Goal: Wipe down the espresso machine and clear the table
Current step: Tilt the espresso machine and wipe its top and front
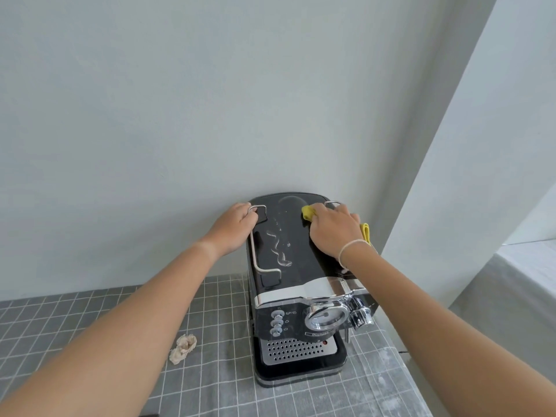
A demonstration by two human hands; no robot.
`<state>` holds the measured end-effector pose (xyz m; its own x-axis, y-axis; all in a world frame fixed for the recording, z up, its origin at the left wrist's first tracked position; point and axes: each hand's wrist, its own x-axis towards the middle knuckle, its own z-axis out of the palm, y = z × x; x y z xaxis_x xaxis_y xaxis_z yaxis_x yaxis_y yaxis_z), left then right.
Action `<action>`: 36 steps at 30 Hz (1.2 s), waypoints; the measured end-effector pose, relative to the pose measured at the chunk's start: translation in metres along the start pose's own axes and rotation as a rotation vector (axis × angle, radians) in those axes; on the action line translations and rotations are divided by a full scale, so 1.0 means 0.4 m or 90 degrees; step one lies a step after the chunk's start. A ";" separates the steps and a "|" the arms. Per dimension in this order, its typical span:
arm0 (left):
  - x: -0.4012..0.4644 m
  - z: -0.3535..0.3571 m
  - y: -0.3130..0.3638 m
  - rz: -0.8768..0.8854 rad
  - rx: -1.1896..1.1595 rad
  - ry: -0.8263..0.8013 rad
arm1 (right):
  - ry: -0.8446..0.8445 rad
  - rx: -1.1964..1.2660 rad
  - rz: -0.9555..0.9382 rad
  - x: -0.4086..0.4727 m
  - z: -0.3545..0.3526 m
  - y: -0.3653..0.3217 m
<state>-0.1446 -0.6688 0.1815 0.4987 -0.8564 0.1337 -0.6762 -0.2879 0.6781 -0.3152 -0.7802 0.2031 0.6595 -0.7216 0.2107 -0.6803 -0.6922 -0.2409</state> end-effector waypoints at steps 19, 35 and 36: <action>-0.009 -0.010 0.008 -0.020 -0.013 -0.021 | -0.032 -0.121 0.015 0.103 -0.016 -0.067; -0.009 -0.006 0.007 -0.007 0.004 -0.012 | -0.001 0.036 0.019 -0.059 -0.014 -0.013; -0.009 -0.006 0.006 -0.003 0.007 -0.012 | 0.005 0.053 0.028 -0.064 -0.014 -0.015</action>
<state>-0.1468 -0.6656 0.1843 0.4919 -0.8628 0.1166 -0.6798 -0.2969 0.6706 -0.3297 -0.7576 0.2044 0.6266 -0.7516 0.2059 -0.6793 -0.6563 -0.3284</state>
